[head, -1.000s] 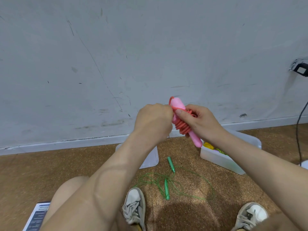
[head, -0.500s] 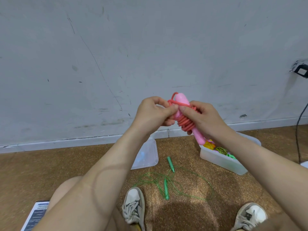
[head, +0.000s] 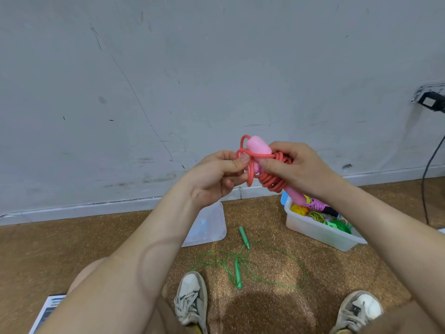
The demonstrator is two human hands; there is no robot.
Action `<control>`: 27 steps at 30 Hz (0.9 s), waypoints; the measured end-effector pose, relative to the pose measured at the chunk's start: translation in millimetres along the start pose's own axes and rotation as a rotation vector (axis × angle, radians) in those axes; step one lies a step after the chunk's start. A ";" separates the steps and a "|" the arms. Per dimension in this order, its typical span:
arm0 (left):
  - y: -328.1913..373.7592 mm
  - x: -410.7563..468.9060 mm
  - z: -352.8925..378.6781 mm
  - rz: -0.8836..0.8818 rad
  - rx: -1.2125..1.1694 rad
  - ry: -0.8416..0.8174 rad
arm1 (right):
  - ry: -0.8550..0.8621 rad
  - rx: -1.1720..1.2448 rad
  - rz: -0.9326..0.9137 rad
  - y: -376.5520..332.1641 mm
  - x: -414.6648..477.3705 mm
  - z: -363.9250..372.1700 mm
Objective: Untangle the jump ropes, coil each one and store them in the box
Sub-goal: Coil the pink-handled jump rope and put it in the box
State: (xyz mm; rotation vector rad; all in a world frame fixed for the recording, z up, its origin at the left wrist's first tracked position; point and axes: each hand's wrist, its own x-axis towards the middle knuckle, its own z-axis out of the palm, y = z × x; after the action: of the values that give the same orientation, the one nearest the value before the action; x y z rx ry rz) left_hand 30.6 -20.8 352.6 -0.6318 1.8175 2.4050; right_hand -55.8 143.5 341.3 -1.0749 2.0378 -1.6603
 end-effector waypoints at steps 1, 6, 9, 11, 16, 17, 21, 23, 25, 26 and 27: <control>2.7 -1.0 -1.5 -0.002 0.033 0.002 | -0.008 0.001 0.004 0.2 -0.3 0.4; 6.1 -0.9 1.0 0.159 0.183 0.156 | -0.055 0.030 0.139 2.0 0.5 2.3; 3.0 -1.7 7.4 0.246 0.190 0.128 | -0.094 0.032 0.201 -0.6 -1.4 5.6; 2.0 -2.1 9.2 0.279 0.233 0.128 | -0.076 0.028 0.215 -3.4 -2.6 7.9; -1.8 0.2 10.3 0.316 0.278 0.108 | -0.053 0.003 0.228 -7.1 -2.7 7.0; -2.1 0.2 10.6 0.319 0.289 0.101 | -0.059 0.010 0.236 -7.9 -3.0 6.4; 9.0 -2.3 2.5 0.317 0.344 0.064 | -0.031 0.058 0.265 -8.1 -1.7 4.4; 15.2 -3.6 -3.9 0.304 0.340 0.039 | -0.023 0.125 0.276 -7.4 -1.1 2.6; 16.0 -4.0 -6.4 0.316 0.355 0.020 | -0.045 0.196 0.280 -7.6 -1.1 0.9; 14.5 -4.0 -5.8 0.333 0.386 0.007 | -0.068 0.217 0.287 -7.6 -1.6 0.8; 13.2 -4.8 -4.4 0.355 0.419 -0.008 | -0.096 0.234 0.297 -7.3 -2.5 0.7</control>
State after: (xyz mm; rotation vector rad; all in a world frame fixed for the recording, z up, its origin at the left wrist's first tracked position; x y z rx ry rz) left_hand 32.4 -28.0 365.4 -0.2760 2.5039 2.0795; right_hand -51.2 144.4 347.4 -0.7199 1.7873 -1.6108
